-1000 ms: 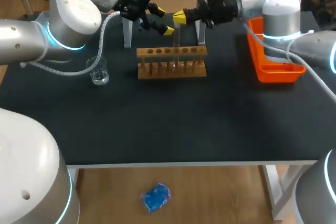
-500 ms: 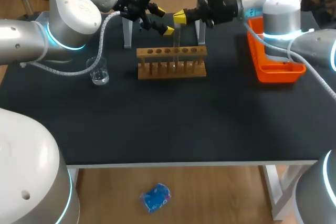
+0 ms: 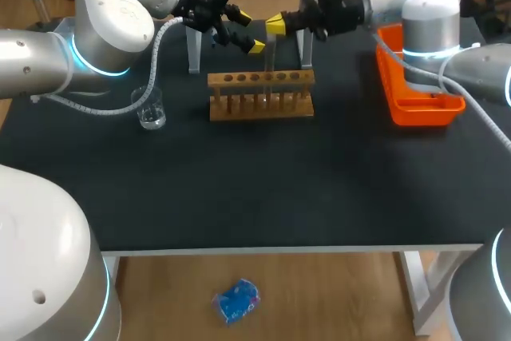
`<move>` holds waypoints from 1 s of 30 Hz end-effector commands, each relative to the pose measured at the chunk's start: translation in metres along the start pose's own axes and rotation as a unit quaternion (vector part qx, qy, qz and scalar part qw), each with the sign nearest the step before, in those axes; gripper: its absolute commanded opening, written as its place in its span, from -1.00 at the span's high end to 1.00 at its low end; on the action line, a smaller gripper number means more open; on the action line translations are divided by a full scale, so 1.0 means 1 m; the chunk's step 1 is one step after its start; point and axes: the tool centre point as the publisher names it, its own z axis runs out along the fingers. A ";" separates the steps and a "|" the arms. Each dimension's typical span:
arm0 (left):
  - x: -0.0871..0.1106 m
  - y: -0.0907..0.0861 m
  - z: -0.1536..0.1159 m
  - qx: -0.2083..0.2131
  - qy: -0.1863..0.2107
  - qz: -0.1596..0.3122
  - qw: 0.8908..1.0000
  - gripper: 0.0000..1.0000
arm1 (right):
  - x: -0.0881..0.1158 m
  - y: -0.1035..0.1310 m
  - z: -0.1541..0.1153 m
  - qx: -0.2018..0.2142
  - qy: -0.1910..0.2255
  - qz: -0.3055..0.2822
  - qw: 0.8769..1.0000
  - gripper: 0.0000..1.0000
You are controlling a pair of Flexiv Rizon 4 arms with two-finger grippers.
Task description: Invert the test tube, pick up the pipette, mount the tip to pipette, aspirate from beaker and dispense into the tube, eject the tip, return the pipette, and cap with the stopper.
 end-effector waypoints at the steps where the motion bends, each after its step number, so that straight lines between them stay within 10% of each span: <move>1: -0.001 -0.001 0.000 -0.002 0.001 0.000 1.000 -1.00 | 0.002 0.008 -0.003 0.002 -0.001 -0.008 1.000 1.00; 14: -0.001 -0.001 0.000 -0.002 0.001 0.000 1.000 -1.00 | 0.022 0.019 -0.031 0.087 -0.040 -0.018 0.995 1.00; 16: -0.001 -0.001 0.000 -0.002 0.001 0.000 1.000 -1.00 | 0.026 0.018 -0.039 0.118 -0.046 -0.021 0.992 0.30; 18: -0.001 -0.001 0.000 -0.002 0.001 0.000 1.000 -1.00 | 0.031 0.016 -0.043 0.150 -0.047 -0.030 0.987 -1.00; 30: -0.001 -0.001 0.000 -0.002 0.001 0.000 1.000 -1.00 | 0.048 -0.004 -0.065 0.233 -0.061 -0.051 0.969 -1.00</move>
